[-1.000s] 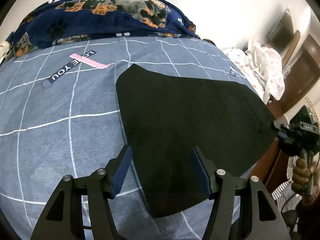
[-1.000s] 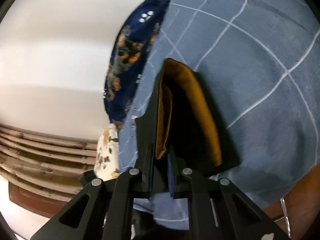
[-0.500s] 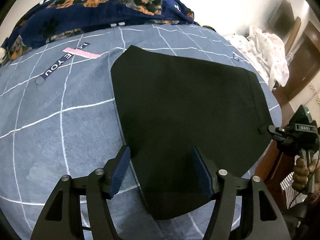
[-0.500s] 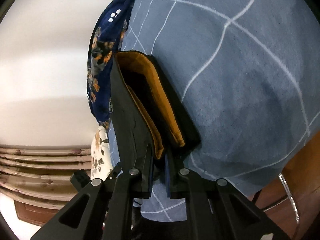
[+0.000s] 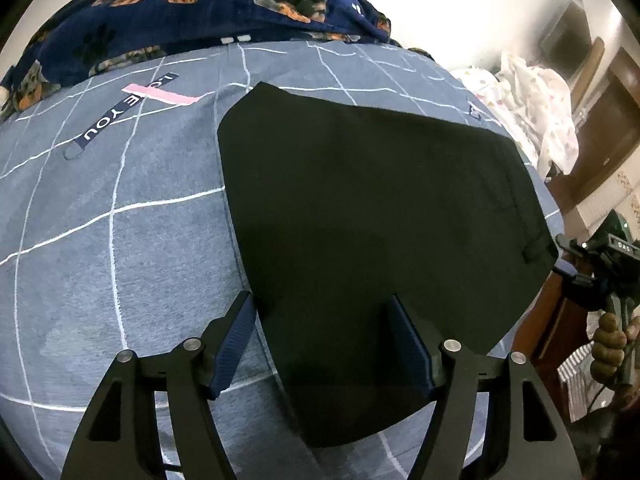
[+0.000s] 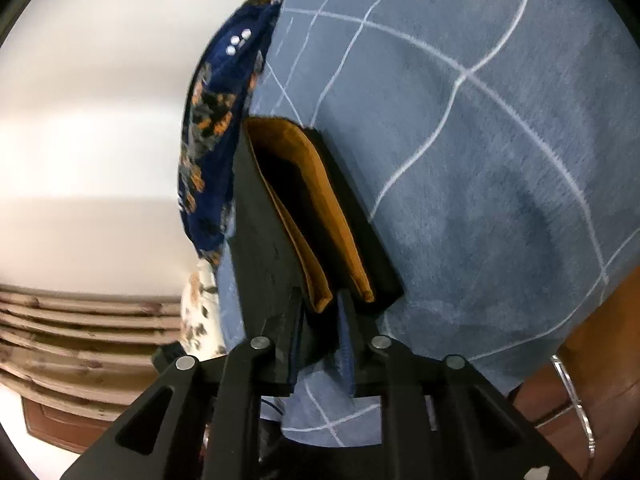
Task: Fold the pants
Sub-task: 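Hold the folded pants edge with the right gripper while the left gripper rests beside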
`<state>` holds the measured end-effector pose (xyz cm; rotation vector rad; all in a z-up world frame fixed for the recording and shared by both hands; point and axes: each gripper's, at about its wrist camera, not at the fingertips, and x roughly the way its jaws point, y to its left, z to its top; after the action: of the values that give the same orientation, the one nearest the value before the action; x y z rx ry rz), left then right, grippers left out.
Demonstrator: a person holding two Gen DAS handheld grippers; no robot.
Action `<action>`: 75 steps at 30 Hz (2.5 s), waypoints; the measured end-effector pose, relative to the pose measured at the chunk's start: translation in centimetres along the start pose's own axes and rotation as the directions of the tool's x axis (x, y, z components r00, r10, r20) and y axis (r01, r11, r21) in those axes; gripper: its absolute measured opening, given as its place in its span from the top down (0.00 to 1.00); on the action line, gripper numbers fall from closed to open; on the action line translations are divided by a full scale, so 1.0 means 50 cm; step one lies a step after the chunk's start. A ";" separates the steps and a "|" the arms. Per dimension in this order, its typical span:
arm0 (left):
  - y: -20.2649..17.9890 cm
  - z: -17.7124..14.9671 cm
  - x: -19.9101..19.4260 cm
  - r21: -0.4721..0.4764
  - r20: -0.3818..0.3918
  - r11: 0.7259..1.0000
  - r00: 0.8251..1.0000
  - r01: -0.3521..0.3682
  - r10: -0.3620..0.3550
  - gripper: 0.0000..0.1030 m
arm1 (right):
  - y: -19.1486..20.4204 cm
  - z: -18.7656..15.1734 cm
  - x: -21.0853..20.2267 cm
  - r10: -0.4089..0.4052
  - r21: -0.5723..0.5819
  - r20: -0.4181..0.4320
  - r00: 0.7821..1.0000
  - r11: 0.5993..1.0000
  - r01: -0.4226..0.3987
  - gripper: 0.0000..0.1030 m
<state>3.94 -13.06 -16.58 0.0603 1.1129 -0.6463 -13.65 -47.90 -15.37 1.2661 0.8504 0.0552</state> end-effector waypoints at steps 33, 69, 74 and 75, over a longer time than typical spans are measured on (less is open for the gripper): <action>0.068 0.004 0.011 -0.138 0.007 0.988 0.998 0.069 -0.069 0.33 | -0.017 0.003 0.042 -0.096 -0.080 -0.010 0.995 0.992 0.094 0.83; 0.053 0.041 0.030 -0.012 0.000 0.999 1.000 -0.030 0.030 0.29 | 0.054 0.009 0.062 -0.248 -0.284 0.055 0.967 0.925 0.253 0.55; 0.051 0.041 0.031 -0.008 0.000 0.999 0.999 -0.037 0.037 0.28 | 0.050 0.010 0.066 -0.241 -0.284 0.052 0.969 0.927 0.246 0.55; 0.051 0.042 0.032 -0.006 0.000 0.999 0.999 -0.039 0.039 0.28 | 0.050 0.011 0.066 -0.239 -0.283 0.051 0.970 0.928 0.243 0.54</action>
<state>7.39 -12.43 -17.64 0.0768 1.1105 -0.6079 -9.99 -45.90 -14.98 0.8821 0.9420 -0.0278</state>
